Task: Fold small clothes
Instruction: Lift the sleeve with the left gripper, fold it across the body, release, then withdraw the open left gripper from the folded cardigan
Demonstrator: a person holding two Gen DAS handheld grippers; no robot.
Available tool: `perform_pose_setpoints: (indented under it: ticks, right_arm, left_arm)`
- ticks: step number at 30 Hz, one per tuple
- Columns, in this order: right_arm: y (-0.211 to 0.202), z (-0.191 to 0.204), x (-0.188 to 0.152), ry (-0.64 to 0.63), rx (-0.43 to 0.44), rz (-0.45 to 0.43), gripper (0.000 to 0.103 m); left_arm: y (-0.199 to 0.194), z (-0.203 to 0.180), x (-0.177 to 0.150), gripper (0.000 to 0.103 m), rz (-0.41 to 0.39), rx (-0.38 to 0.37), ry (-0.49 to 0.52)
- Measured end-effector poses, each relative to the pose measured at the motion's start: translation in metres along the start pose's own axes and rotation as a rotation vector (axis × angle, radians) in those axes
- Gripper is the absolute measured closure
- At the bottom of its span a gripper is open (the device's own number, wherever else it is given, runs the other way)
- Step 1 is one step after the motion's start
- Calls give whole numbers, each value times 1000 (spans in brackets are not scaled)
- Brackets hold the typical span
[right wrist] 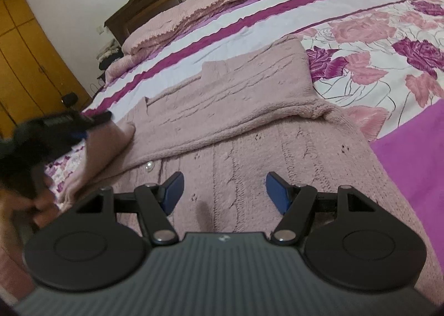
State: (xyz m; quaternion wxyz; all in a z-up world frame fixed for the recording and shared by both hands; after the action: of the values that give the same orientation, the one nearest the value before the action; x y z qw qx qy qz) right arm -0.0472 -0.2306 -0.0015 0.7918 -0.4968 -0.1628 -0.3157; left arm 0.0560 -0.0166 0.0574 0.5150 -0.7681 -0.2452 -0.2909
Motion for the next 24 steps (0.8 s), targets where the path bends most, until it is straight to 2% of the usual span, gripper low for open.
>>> perform_pose_setpoints:
  ticks: [3,6,7,8,10,12,24]
  right_arm:
    - [0,-3,0,14,13,1,36]
    - [0,-3,0,16,16,3,36]
    - [1,-3,0,15,17,2,36]
    - [1,-3,0,16,18,2,36]
    - [1,-4,-1,18,20,1,36]
    - [0,-4,-1,20,21,0,36]
    - [1,-5,0,18,20,0,36]
  left_arm:
    - [21,-1,-10,81,76,-15,6]
    - [30,-2,-17,79,110,-12,9]
    - [32,-2,-18,70,118,-7,12]
    - [32,-3,-19,65,124,-9,15]
    - [32,-5,-20,45,134,-29,16]
    - [30,-7,-19,35,142,-32,20]
    - [-13,-14,-23,33,192,19,70]
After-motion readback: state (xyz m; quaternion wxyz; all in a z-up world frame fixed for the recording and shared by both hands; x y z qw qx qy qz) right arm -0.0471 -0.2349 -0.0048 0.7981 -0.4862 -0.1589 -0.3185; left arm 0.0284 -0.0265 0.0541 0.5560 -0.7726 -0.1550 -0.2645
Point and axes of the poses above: each gripper's, at about its wrist camera, not at the fingertips, and y roughly the way its jaws point, z to its left, x to its top, the point moved 2 cm from there along y, roughly the way its jaws point, and after that the axes turned 11 degrees about z, right-handed, at the moved point
